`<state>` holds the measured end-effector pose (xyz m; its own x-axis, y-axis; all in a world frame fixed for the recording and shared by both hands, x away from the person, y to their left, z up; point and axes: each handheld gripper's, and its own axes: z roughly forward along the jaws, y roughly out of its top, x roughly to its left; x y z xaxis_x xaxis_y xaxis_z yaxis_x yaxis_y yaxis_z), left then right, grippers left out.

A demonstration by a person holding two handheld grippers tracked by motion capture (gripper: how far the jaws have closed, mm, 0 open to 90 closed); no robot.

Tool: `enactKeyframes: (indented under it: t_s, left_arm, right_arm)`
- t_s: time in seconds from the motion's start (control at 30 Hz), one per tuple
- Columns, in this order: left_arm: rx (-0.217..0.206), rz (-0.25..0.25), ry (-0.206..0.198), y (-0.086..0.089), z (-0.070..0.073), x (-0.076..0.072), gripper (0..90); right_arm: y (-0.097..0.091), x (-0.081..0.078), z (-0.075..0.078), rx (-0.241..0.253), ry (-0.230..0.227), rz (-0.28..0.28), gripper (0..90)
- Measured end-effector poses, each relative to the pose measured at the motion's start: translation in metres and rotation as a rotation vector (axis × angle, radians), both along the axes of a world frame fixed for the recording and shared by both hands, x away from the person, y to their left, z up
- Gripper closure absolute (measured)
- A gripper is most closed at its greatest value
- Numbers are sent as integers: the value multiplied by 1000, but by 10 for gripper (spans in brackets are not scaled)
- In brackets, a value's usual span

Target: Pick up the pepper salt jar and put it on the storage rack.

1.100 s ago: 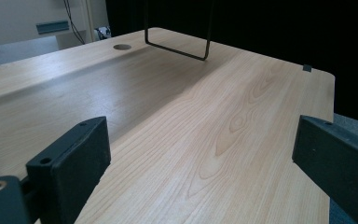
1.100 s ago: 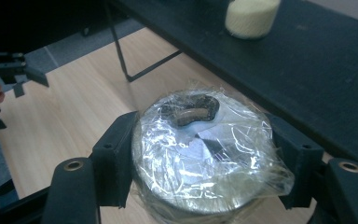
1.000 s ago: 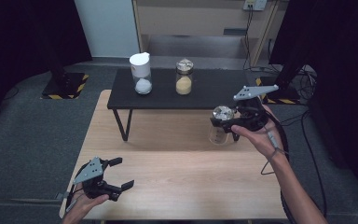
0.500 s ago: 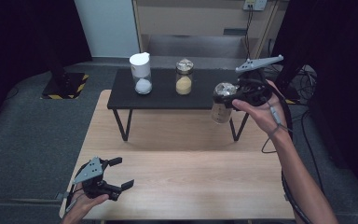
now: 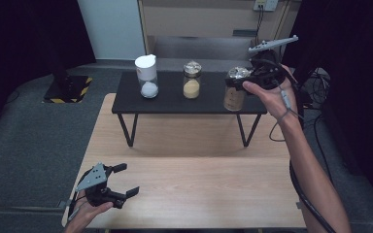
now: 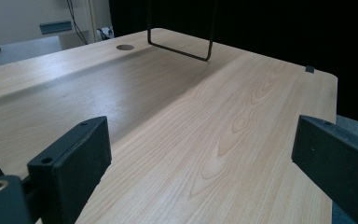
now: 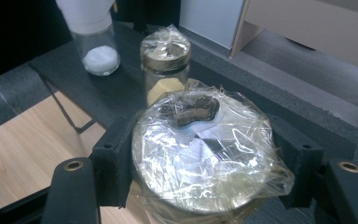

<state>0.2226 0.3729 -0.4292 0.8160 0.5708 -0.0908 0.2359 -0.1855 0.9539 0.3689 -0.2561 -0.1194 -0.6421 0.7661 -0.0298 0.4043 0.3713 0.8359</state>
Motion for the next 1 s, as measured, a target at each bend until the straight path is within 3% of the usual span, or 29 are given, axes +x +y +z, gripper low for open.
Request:
enactKeyframes:
  t_s: [0.13,1.0]
  left_arm:
    - [-1,1,0,0,0,0,37]
    - [-6,5,-2,1,0,-1,36]
  right_arm:
    - [6,6,1,-15,-5,-25,346]
    - [18,46,-11,6,-42,-186,346]
